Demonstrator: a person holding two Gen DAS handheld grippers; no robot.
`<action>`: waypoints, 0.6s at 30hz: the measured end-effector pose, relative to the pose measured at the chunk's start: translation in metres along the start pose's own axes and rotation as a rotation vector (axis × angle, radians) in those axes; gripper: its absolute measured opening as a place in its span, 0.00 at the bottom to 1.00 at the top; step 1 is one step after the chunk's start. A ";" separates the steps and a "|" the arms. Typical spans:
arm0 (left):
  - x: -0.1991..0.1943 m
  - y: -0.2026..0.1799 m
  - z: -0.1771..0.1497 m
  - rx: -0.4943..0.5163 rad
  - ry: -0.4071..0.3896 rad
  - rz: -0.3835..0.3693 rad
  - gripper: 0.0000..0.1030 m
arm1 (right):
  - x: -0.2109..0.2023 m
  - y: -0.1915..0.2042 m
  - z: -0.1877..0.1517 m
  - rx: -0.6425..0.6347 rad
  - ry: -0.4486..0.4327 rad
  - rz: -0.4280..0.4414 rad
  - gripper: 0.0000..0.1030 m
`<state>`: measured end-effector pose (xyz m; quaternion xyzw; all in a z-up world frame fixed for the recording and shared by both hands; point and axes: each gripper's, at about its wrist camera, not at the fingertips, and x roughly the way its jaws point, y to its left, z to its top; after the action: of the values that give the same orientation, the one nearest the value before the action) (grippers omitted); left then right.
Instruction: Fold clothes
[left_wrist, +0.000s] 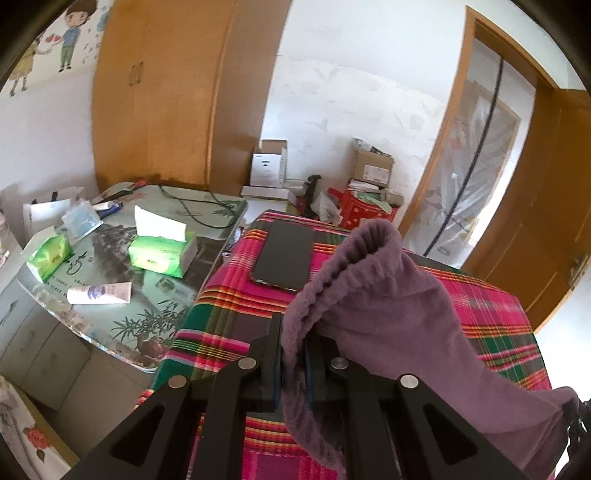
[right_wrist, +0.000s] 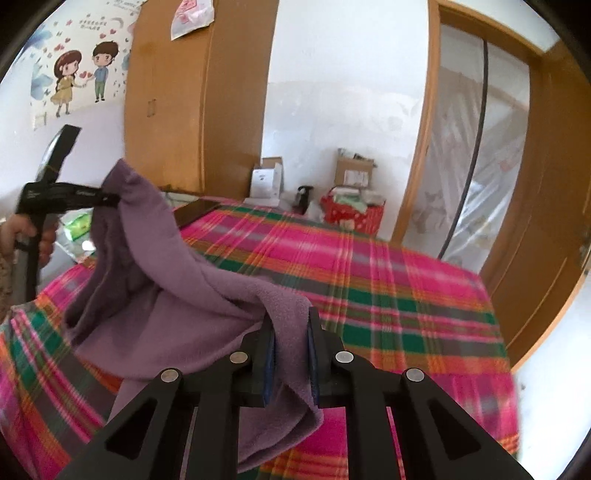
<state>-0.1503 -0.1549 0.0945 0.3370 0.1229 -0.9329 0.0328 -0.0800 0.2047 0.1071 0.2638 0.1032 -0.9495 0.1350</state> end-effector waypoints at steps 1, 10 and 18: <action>0.002 0.003 0.000 -0.010 0.004 0.003 0.09 | 0.006 0.000 0.005 0.003 0.006 -0.003 0.14; 0.033 0.020 -0.007 -0.062 0.060 0.052 0.09 | 0.062 0.005 0.021 -0.027 0.063 -0.052 0.14; 0.039 0.018 -0.023 -0.008 0.132 0.054 0.11 | 0.103 0.001 0.022 -0.001 0.164 -0.033 0.15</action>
<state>-0.1640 -0.1660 0.0489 0.4009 0.1194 -0.9068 0.0512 -0.1750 0.1774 0.0710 0.3387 0.1185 -0.9269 0.1104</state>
